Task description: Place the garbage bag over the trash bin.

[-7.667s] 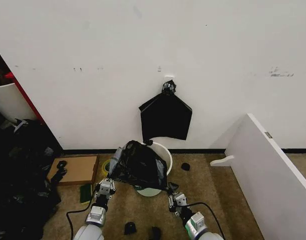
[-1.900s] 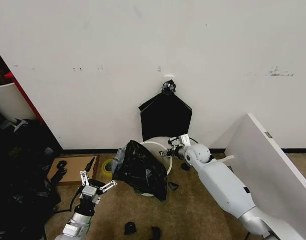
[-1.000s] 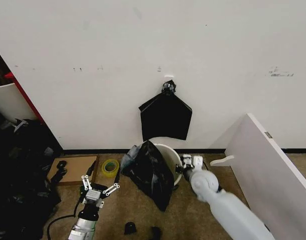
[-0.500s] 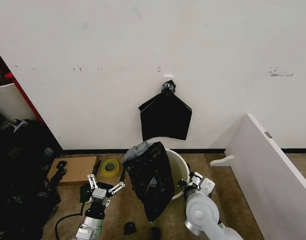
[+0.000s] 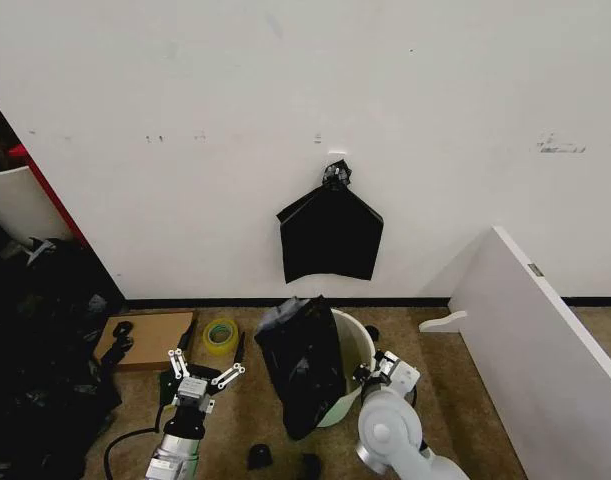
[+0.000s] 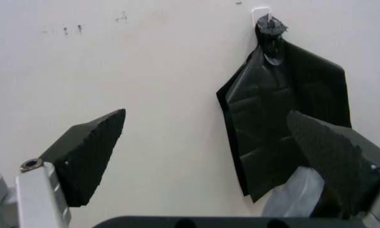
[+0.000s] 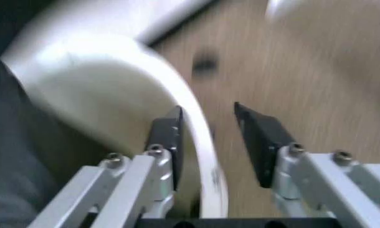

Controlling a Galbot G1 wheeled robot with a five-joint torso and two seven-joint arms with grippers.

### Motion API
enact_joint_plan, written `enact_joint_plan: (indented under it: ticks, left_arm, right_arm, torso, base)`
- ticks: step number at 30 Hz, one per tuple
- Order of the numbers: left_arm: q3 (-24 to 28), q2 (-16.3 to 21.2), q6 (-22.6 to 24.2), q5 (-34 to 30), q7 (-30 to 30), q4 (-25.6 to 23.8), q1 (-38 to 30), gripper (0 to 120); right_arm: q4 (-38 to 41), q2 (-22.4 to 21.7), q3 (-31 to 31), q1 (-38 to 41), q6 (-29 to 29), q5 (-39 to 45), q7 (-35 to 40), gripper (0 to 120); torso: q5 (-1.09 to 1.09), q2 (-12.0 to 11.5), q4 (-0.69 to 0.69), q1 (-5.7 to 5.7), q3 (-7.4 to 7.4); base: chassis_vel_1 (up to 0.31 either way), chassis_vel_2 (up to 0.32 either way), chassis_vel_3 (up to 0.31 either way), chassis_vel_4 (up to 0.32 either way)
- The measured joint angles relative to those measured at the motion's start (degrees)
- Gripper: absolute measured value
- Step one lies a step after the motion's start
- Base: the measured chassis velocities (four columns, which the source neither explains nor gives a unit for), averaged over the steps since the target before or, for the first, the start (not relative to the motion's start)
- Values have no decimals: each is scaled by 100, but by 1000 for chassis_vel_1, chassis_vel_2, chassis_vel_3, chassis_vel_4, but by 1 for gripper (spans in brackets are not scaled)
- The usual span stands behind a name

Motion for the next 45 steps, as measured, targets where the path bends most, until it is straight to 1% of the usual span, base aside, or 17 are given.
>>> enact_joint_plan:
  ticks: [1, 2, 3, 5, 7, 8, 9, 11, 12, 13, 15, 17, 21, 26, 31, 32, 45]
  left_arm:
    - [-3, 2, -1, -1, -2, 2, 1, 100]
    - [-15, 11, -6, -3, -6, 34, 6, 100]
    - [-19, 15, -11, -4, -7, 62, 6, 100]
    - [-25, 15, -18, -4, -9, 111, -5, 100]
    - [-26, 15, -19, -4, -10, 122, -8, 100]
    - [-33, 15, -19, -5, -13, 156, -23, 100]
    - [-37, 15, -19, -7, -14, 165, -27, 100]
    - [-81, 41, -8, -48, -16, 231, -71, 100]
    - [-94, 49, -2, -64, -16, 241, -81, 100]
    - [-112, 70, 13, -96, -17, 260, -104, 100]
    - [-117, 77, 16, -105, -17, 266, -110, 100]
    - [-133, 119, 31, -131, -17, 348, -154, 100]
    - [-121, 156, 35, -132, -17, 496, -232, 100]
    - [-84, 202, 42, -140, -23, 595, -314, 100]
    - [-48, 251, 37, -144, -44, 742, -433, 100]
    - [-32, 266, 31, -151, -71, 786, -465, 100]
    - [200, 314, -1, -155, -101, 1032, -630, 100]
  right_arm:
    - [23, -20, -1, -7, 80, -170, -20, 34]
    - [160, -147, 5, -49, 305, -819, -240, 43]
    - [241, -228, 6, -79, 361, -1071, -463, 46]
    - [419, -397, -7, -160, 447, -1354, -1094, 54]
    - [476, -440, -25, -180, 448, -1382, -1301, 56]
    - [621, -535, -101, -199, 357, -1400, -1793, 63]
    - [672, -569, -149, -190, 270, -1400, -1940, 64]
    - [789, -700, -490, 40, -597, -1450, -2375, 76]
    - [770, -715, -569, 108, -768, -1517, -2447, 77]
    - [690, -722, -704, 244, -1053, -1668, -2548, 85]
    - [648, -722, -760, 295, -1155, -1730, -2569, 86]
    - [322, -633, -1207, 658, -1767, -2122, -2516, 95]
    - [-333, -332, -1727, 1107, -2278, -2927, -2122, 100]
    - [-950, -38, -2060, 1399, -2823, -3537, -1545, 100]
    - [-1198, 53, -2205, 1515, -3218, -3556, -1179, 98]
    - [-1230, 48, -2227, 1521, -3265, -3539, -1136, 90]
    - [-955, -176, -2054, 1403, -3146, -3553, -1265, 43]
  torso:
    - [0, 0, 0, 0, 0]
    - [-1, 0, 1, 0, 0]
    - [0, 0, 1, 0, 0]
    - [-1, 0, 0, 0, 0]
    - [-1, 0, 0, 0, 0]
    - [-1, 0, 0, 0, 0]
    - [0, 0, 0, 0, 0]
    - [-1, 0, 3, 0, 0]
    - [-1, 0, 2, 0, 0]
    - [-1, 0, 3, 0, 0]
    - [-1, 0, 2, 0, 0]
    - [-1, 0, 1, 0, 1]
    - [-2, 0, 3, 0, 1]
    - [-1, 0, 1, 0, 1]
    - [-2, 0, 1, 0, 1]
    - [-1, 0, 1, 0, 1]
    - [0, 0, 1, 0, 0]
  base:
    - [0, 0, 0, 0]
    - [0, 0, 0, 0]
    - [0, 0, 0, 0]
    - [0, 0, 0, 0]
    - [0, 0, 0, 0]
    - [0, 0, 0, 0]
    - [0, 0, 0, 0]
    - [0, 0, 0, 0]
    - [0, 0, 0, 0]
    - [0, 0, 0, 0]
    - [0, 0, 0, 0]
    - [0, 0, 0, 0]
    - [0, 0, 0, 0]
    - [0, 0, 0, 0]
    - [0, 0, 0, 0]
    - [0, 0, 0, 0]
    - [0, 0, 0, 0]
